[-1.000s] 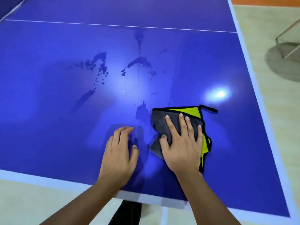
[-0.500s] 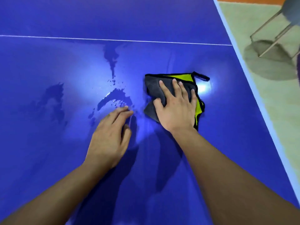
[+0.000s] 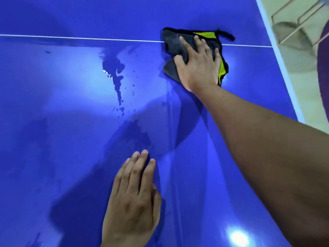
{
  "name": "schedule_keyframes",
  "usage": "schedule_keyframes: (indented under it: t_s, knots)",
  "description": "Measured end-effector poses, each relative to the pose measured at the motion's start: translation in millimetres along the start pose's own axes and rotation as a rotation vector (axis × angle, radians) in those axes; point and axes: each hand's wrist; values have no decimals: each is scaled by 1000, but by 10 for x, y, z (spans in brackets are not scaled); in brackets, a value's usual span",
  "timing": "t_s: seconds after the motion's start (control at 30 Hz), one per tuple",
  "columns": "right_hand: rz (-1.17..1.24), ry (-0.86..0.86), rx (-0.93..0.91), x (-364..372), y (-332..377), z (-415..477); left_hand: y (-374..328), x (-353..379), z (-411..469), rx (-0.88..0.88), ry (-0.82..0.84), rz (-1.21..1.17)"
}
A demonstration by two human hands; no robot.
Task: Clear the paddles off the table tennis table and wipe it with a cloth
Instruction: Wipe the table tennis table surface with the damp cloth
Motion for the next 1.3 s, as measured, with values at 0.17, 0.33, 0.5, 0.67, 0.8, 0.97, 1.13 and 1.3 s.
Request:
schedule_keyframes:
  t_s: [0.17, 0.33, 0.5, 0.67, 0.8, 0.97, 1.13, 1.3]
  knots:
    - [-4, 21, 10, 2, 43, 88, 13, 30, -4, 2, 11, 3]
    - [-4, 33, -71, 16, 221, -385, 21, -38, -2, -16, 54, 14]
    - [-2, 58, -170, -33, 399, -1236, -4, -129, 21, -15, 29, -83]
    - [4, 49, -219, -67, 502, -2304, -6, -213, -109, -158, -53, -282]
    - [4, 61, -228, -134, 460, -3112, 40, -412, -663, -173, -118, -225]
    - [14, 68, -227, -256, 501, -4206, 140, -669, -2097, -168, 4, -52]
    - [20, 82, -251, -311, 542, -5202, 170, -748, -3122, -164, 56, 76]
    - [37, -23, -266, -275, 652, -6031, 160, -741, -3369, -197, 89, 39]
Point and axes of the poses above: each hand's wrist, its own z-axis towards the middle knuckle, its own x-axis out of the palm, y = z × x, and after that the axes turned 5 degrees about -x, right-handed
